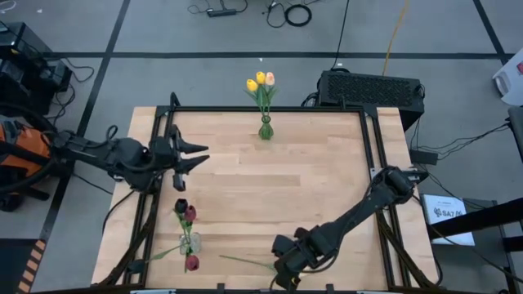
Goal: Sort flowers into vase by color
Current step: Put the light yellow flower into the green vase
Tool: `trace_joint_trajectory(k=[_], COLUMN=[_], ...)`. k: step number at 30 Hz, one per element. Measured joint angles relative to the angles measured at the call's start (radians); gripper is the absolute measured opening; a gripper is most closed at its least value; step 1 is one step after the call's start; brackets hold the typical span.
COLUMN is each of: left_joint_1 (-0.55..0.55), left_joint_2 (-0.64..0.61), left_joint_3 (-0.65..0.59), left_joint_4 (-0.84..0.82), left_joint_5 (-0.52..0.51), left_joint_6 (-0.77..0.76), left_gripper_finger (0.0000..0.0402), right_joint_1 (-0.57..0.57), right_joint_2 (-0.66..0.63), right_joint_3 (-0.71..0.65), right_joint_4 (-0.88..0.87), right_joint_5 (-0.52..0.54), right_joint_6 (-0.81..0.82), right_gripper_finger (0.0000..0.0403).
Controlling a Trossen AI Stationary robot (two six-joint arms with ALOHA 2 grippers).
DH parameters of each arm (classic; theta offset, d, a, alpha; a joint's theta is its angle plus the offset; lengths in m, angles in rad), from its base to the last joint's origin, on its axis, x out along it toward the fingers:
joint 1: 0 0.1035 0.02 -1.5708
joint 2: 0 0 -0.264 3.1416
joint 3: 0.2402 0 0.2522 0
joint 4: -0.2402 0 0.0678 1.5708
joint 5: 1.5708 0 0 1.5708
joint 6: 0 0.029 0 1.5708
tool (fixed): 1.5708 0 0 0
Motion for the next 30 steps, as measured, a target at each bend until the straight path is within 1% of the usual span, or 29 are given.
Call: trace_joint_trajectory(k=[3, 8, 11, 14, 19, 24, 26, 30], left_joint_1=[0.017, 0.041, 0.048, 0.050, 0.052, 0.052, 0.052, 0.061], left_joint_2=[0.020, 0.048, 0.055, 0.055, 0.055, 0.055, 0.055, 0.055], left_joint_3=[0.000, 0.000, 0.000, 0.000, 0.000, 0.000, 0.000, 0.000], left_joint_4=[-0.009, -0.018, -0.018, -0.016, -0.016, -0.015, -0.014, -0.014], left_joint_5=[0.022, 0.053, 0.062, 0.063, 0.063, 0.063, 0.063, 0.065], left_joint_6=[-0.017, -0.051, -0.052, -0.052, -0.052, -0.051, -0.051, -0.048], left_gripper_finger=[0.0118, 0.0118, 0.0118, 0.0118, 0.0118, 0.0118, 0.0118, 0.0118], right_joint_1=[0.008, 0.009, 0.010, 0.012, 0.013, 0.015, 0.017, 0.018], right_joint_2=[0.053, 0.163, 0.229, 0.268, 0.324, 0.352, 0.367, 0.389], right_joint_3=[0.032, 0.132, 0.208, 0.263, 0.273, 0.274, 0.274, 0.280], right_joint_4=[-0.021, -0.032, -0.078, -0.102, -0.103, -0.055, -0.069, -0.100], right_joint_5=[0.003, 0.000, 0.025, 0.053, 0.050, 0.053, 0.052, 0.012], right_joint_6=[-0.014, -0.105, -0.135, -0.154, -0.151, -0.136, -0.136, -0.136], right_gripper_finger=[0.0128, 0.0128, 0.0128, 0.0128, 0.0128, 0.0128, 0.0128, 0.0119])
